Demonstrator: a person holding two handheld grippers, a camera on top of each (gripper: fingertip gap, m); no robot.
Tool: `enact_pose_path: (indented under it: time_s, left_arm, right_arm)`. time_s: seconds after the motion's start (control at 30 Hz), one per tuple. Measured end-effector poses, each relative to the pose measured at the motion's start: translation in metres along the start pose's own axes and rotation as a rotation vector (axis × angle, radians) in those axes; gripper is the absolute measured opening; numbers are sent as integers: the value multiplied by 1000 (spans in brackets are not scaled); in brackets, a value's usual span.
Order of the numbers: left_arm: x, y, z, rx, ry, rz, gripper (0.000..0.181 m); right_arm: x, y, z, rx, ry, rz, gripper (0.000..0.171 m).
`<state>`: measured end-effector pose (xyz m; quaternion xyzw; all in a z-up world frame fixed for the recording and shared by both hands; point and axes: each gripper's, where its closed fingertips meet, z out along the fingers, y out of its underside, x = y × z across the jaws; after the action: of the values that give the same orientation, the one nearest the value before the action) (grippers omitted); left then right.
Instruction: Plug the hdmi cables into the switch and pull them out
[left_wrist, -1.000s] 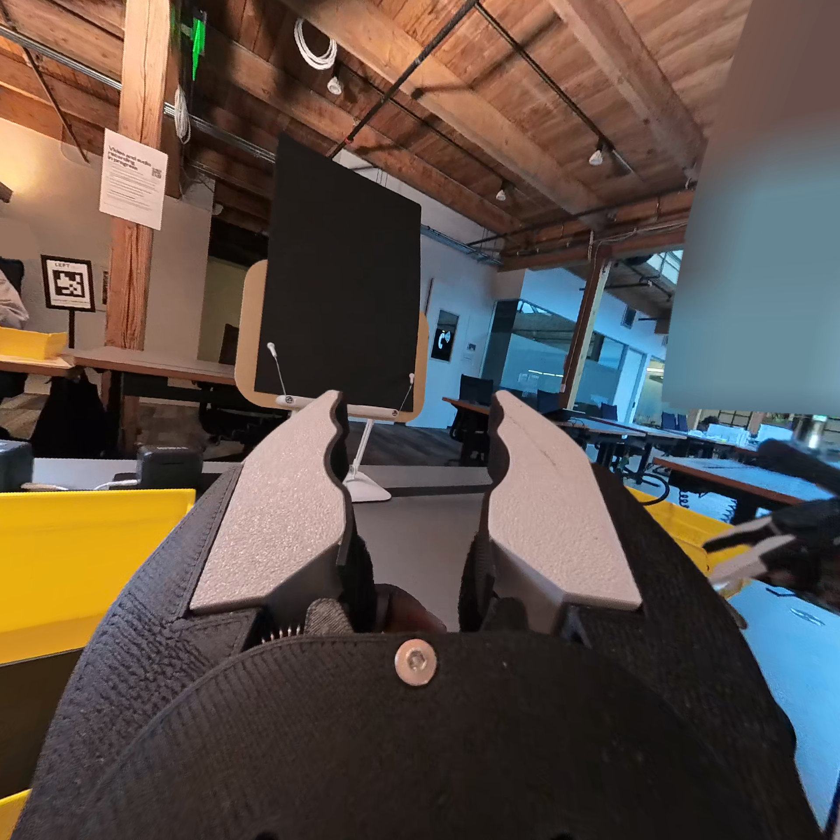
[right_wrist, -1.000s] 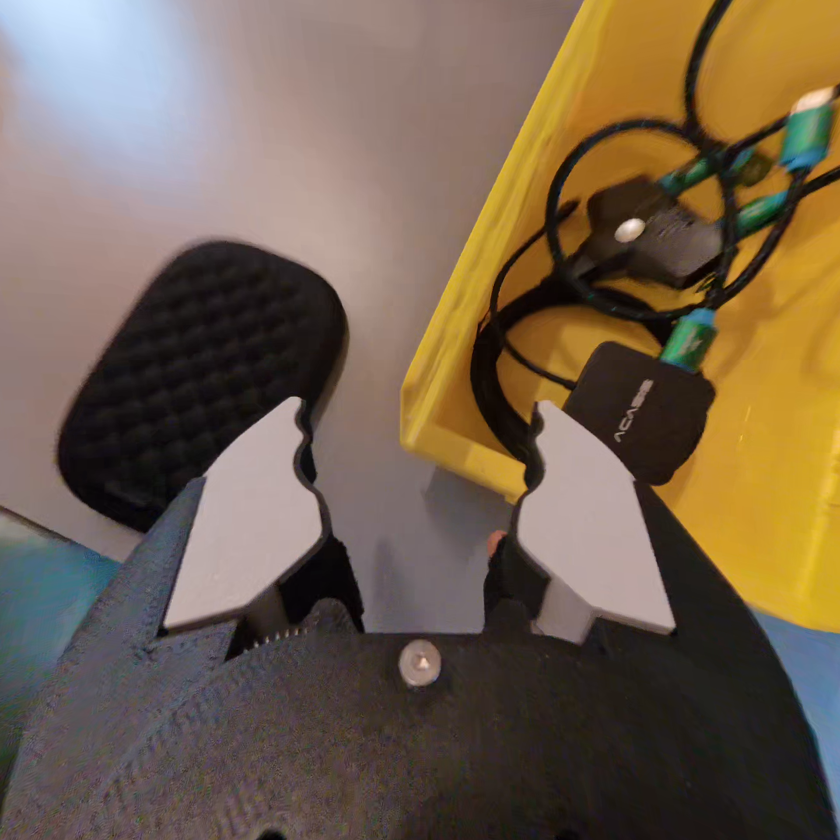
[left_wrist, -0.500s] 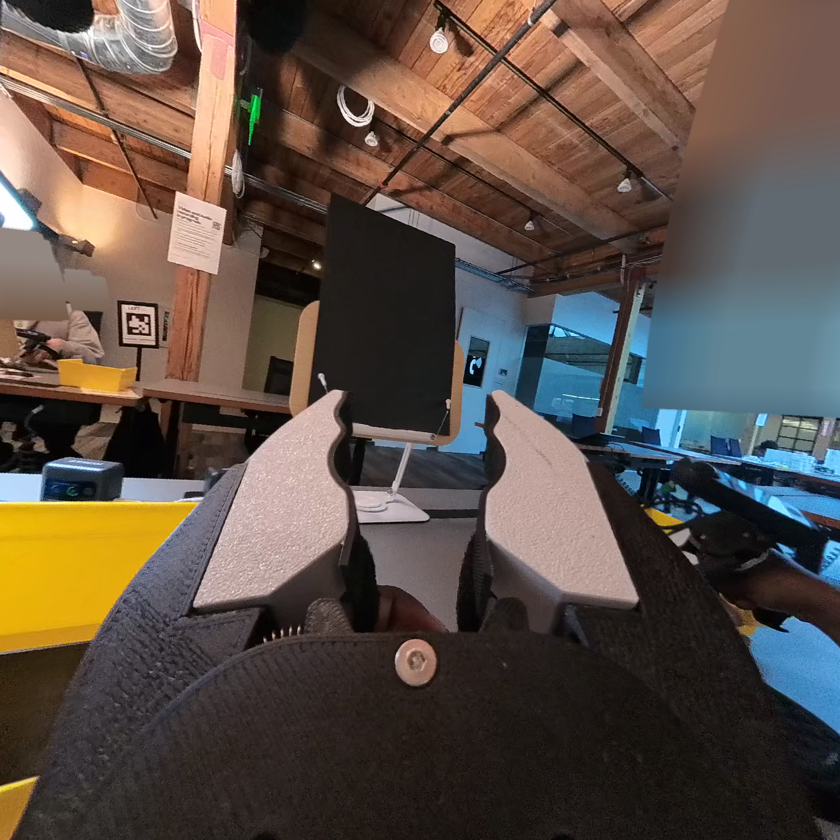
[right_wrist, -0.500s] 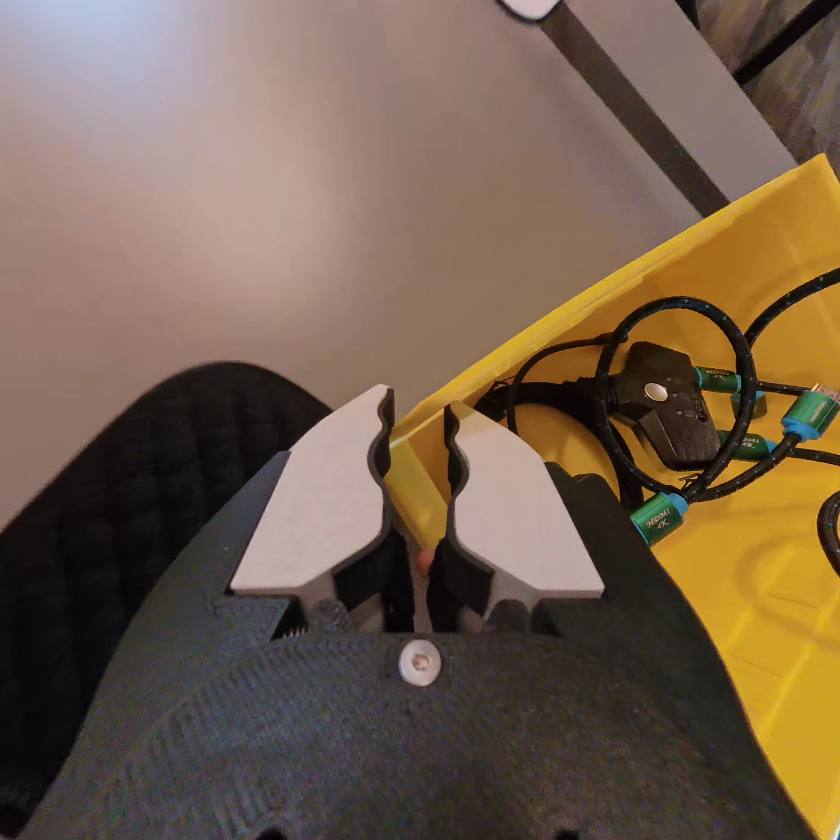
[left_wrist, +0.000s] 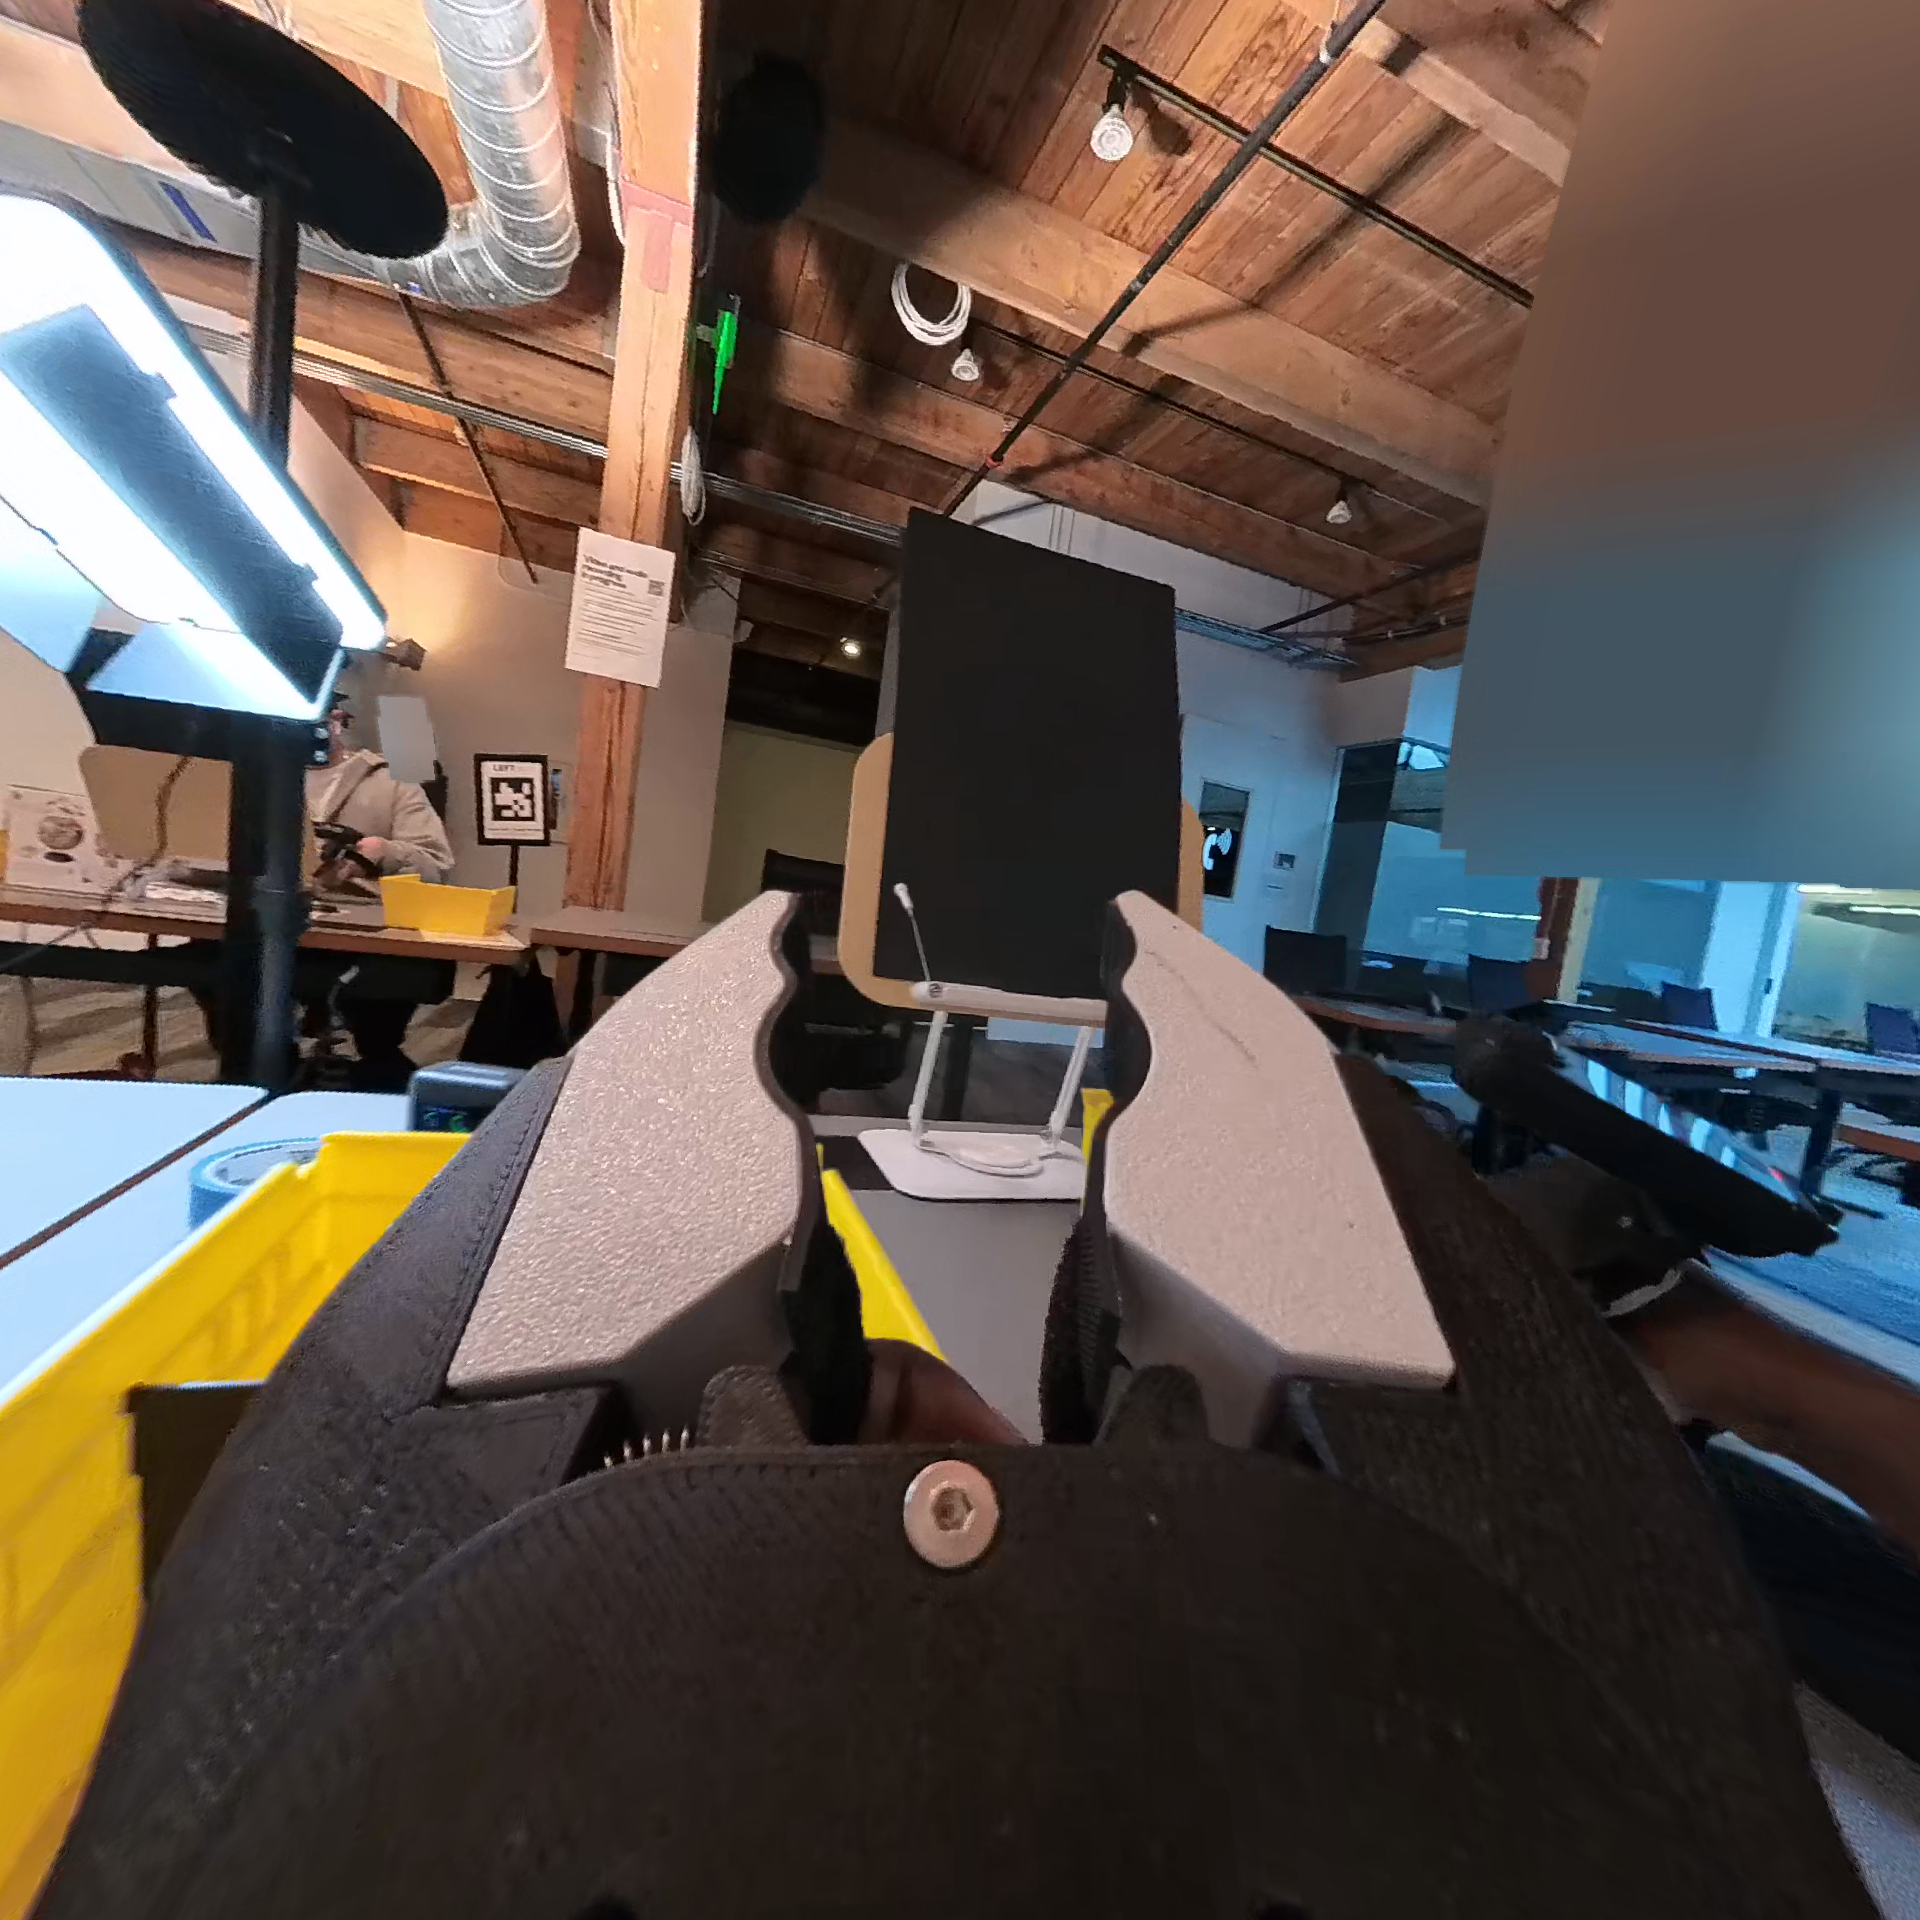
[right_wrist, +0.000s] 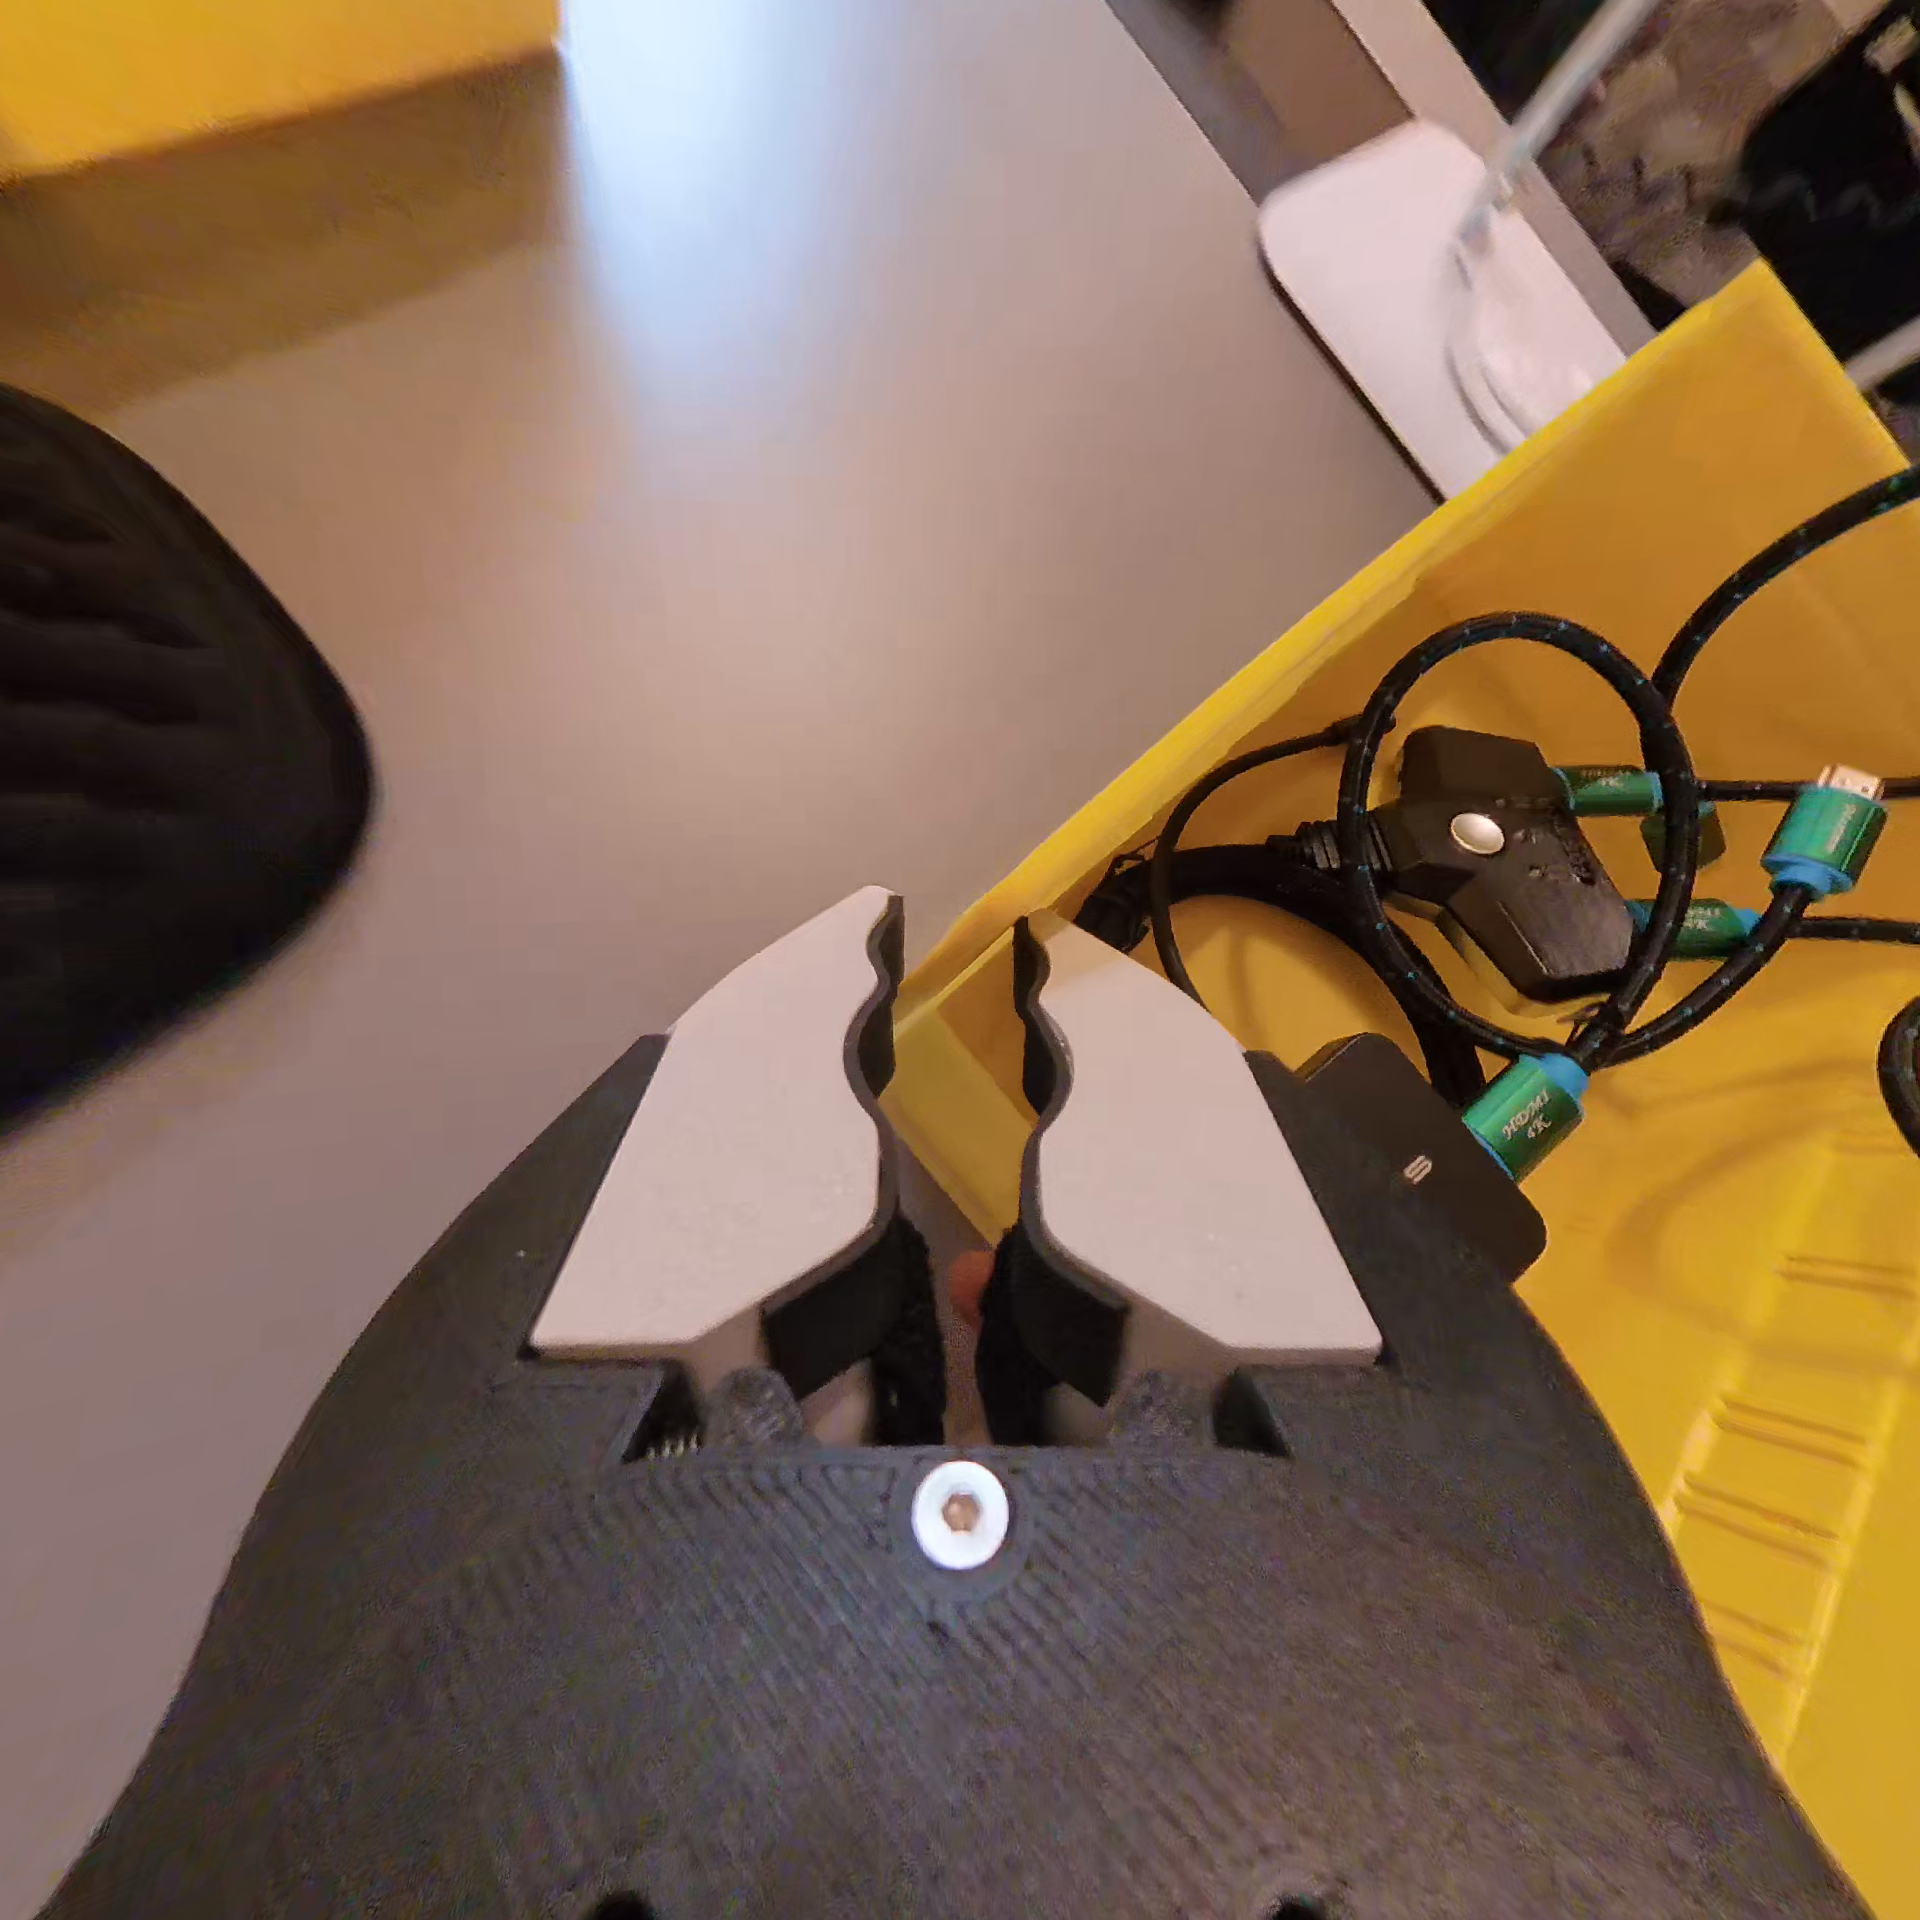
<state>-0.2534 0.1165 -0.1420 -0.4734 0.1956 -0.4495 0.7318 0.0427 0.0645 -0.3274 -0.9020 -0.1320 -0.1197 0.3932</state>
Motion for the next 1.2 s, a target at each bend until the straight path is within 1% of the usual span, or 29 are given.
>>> enact_pose_path:
  time_s: [0.23,0.37,0.47,0.53,0.6,0.67,0.73,0.83,0.9,0.93,0.97,1.0,1.03,1.07,1.1,1.13,1.2]
  left_arm:
    - [-29,-8,-23,-3,-65,41,53]
    - [-43,-15,-37,6,-108,60,52]
    - [-53,-16,-46,-9,-149,77,52]
    - [-63,-17,-53,-33,-197,114,52]
    - [-82,-16,-65,-73,-285,192,53]
    - [-112,-7,-79,-185,-400,279,56]
    - [-145,11,-95,-334,-496,320,68]
    - [-168,49,-106,-511,-477,208,83]
    - [-172,76,-108,-599,-432,119,84]
    - [-172,85,-107,-618,-408,93,79]
    - [-170,91,-104,-621,-381,76,67]
    - [-166,96,-100,-623,-351,61,50]
    - [-167,99,-100,-637,-365,60,36]
    - [-167,100,-102,-670,-381,89,12]
    - [-163,101,-105,-705,-362,128,5]
    - [-160,102,-106,-718,-362,161,4]
    - [-156,101,-108,-715,-414,225,3]
  right_arm:
    - [-71,-73,37,108,-112,-73,22]
    - [-102,-109,57,174,-202,-14,23]
    - [-127,-136,64,265,-324,27,28]
    - [-129,-148,57,330,-349,71,35]
    - [-123,-154,44,402,-328,77,39]
    - [-118,-156,26,483,-328,96,43]
    - [-123,-157,4,559,-393,159,49]
    - [-155,-151,-23,610,-580,226,66]
    - [-183,-141,-32,580,-692,226,80]
    - [-197,-136,-35,556,-742,217,84]
    - [-210,-132,-36,533,-780,200,88]
    - [-221,-127,-35,511,-803,175,89]
    - [-228,-124,-32,491,-807,150,90]
    - [-233,-122,-30,479,-808,133,90]
    - [-236,-122,-29,475,-810,126,89]
    - [-237,-123,-29,475,-803,126,88]
    - [-235,-127,-26,476,-770,147,82]
